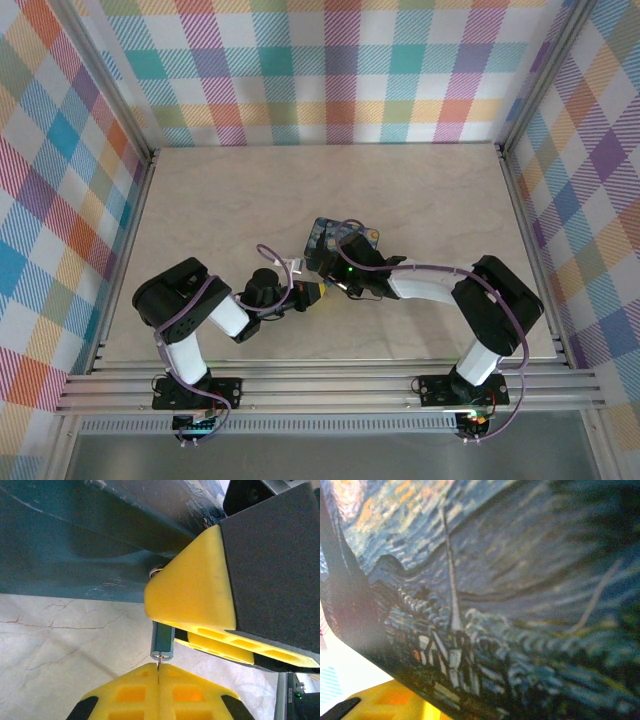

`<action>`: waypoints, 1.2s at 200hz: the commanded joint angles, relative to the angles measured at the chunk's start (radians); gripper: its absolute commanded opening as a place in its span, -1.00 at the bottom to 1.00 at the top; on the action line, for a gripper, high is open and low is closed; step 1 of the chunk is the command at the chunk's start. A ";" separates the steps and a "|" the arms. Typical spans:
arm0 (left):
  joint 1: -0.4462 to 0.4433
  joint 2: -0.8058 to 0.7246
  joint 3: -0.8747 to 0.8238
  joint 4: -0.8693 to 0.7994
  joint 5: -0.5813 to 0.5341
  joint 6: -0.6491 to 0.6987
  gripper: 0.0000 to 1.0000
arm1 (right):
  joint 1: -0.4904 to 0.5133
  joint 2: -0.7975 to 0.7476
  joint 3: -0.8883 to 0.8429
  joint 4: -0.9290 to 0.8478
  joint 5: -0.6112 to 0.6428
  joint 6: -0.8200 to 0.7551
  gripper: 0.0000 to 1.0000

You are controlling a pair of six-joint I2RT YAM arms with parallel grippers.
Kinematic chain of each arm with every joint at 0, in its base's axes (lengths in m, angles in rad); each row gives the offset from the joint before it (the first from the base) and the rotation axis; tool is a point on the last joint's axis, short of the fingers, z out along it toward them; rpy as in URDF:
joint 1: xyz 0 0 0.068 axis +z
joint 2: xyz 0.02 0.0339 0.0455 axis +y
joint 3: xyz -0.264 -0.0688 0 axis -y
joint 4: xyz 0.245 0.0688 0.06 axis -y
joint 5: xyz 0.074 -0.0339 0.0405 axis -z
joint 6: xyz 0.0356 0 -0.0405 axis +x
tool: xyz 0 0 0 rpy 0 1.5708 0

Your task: Unlock the padlock with the key

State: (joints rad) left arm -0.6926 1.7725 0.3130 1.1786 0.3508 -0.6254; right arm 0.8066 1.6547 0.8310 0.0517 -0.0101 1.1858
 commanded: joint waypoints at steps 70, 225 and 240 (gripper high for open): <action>-0.017 -0.062 0.032 -0.024 0.042 -0.023 -1.00 | 0.029 0.023 0.008 -0.037 -0.031 0.011 -0.41; -0.070 -0.191 0.102 -0.321 -0.033 0.212 -1.00 | 0.029 -0.016 0.053 -0.144 -0.028 -0.040 -0.74; -0.070 -0.182 0.095 -0.306 -0.035 0.203 -1.00 | 0.029 -0.034 0.051 -0.153 -0.024 -0.041 -0.60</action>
State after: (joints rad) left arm -0.7376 1.6012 0.3790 0.8143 0.2867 -0.4366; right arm 0.8253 1.6524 0.8738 -0.0551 -0.0185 1.1572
